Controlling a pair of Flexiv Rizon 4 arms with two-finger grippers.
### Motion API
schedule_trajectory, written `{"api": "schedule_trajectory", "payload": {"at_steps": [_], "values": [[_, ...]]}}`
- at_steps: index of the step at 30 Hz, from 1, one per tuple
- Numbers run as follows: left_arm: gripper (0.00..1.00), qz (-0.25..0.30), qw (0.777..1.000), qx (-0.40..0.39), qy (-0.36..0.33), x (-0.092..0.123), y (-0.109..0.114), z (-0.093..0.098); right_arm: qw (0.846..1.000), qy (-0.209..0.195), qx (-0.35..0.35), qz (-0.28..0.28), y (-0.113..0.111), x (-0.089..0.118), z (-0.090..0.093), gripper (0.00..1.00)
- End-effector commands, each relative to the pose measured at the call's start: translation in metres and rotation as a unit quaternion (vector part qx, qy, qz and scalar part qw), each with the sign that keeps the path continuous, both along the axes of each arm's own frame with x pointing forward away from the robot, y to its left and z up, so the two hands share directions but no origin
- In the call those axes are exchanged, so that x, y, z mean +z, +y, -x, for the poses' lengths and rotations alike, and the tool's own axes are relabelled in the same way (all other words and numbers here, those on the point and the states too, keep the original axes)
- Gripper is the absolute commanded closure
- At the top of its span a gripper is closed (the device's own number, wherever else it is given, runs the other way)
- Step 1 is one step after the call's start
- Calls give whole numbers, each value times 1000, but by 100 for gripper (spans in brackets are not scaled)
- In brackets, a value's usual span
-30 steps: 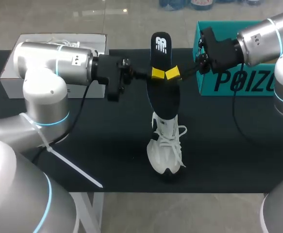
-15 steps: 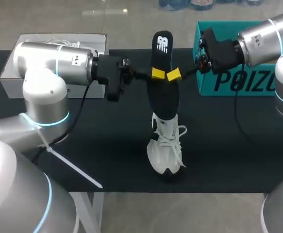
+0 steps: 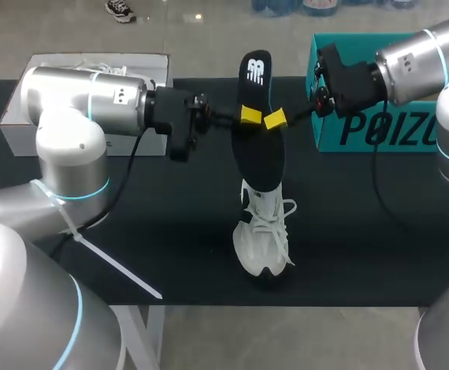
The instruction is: Take the shoe out of the shoebox, open the shoe tongue, remove and reinsert the insole, then place the shoe into the shoebox
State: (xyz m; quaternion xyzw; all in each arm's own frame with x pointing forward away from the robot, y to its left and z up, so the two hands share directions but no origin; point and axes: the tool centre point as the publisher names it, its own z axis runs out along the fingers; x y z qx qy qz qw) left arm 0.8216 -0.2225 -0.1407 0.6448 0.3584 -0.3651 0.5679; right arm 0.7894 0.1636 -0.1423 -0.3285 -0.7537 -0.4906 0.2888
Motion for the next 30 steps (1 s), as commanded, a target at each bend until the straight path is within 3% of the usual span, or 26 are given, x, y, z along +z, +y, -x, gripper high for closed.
{"api": "schedule_trajectory", "payload": {"at_steps": [1,8,17,21,30], "values": [[0,-21,999,-4,24,6,4,2,1000,0,-3,3,-2,1,0,100],[0,-34,986,3,162,12,35,17,1000,-3,-7,8,-10,4,0,100],[0,-38,953,14,301,-11,72,43,1000,-4,-11,11,-14,4,0,100],[0,-65,934,32,350,-19,84,45,1000,-7,-11,13,-15,5,-1,100],[0,-65,934,32,350,-19,84,45,1000,-12,-9,9,-14,12,1,100]]}}
